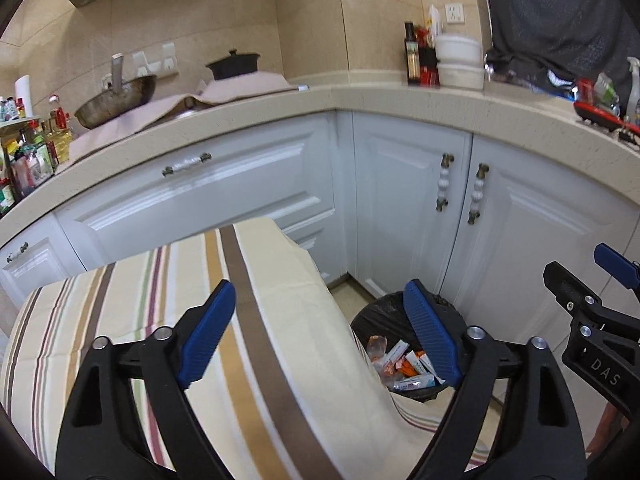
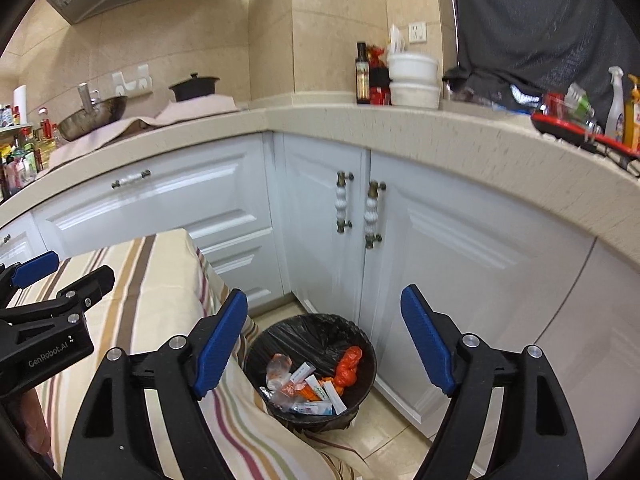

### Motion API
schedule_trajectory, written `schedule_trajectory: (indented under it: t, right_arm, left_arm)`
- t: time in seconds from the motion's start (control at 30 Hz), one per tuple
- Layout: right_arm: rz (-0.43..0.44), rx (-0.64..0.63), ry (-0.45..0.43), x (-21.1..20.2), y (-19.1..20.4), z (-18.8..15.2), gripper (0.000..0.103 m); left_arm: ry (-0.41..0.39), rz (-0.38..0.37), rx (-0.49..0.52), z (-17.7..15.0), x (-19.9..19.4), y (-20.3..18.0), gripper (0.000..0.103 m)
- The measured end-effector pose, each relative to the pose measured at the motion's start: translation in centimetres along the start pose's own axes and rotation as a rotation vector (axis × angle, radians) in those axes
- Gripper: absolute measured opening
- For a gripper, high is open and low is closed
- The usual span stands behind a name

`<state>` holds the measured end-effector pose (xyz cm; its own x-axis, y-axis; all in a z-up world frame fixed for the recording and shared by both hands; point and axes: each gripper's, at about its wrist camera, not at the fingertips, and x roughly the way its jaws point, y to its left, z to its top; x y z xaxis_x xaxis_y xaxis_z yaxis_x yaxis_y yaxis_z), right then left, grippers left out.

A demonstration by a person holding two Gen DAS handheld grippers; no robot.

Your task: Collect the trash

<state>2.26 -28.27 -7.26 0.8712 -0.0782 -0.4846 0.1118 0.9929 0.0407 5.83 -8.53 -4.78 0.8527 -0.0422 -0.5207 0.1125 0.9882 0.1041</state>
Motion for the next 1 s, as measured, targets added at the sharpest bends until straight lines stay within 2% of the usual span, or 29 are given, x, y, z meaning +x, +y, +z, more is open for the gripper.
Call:
schedule_trajectory:
  t: [0.4,0.7,1.0]
  right_arm:
    - [-0.012,-0.033,-0.084,-6.2,2.2,0.3,0.081]
    - [-0.017,-0.064,-0.129,-8.9,3.5,0.4,0.084]
    - [-0.034,-0.057,-0.146,-9.9,3.6,0.3,0.084]
  left_arm:
    - [-0.072,-0.004,-0.05,-0.8,-5.3,2.5,0.09]
    - [-0.108,-0.02,-0.081,-0.8,-7.6,3.8,0.091]
    - [-0.119,-0.029,-0.08,-1.0,-8.6,3.9,0.091]
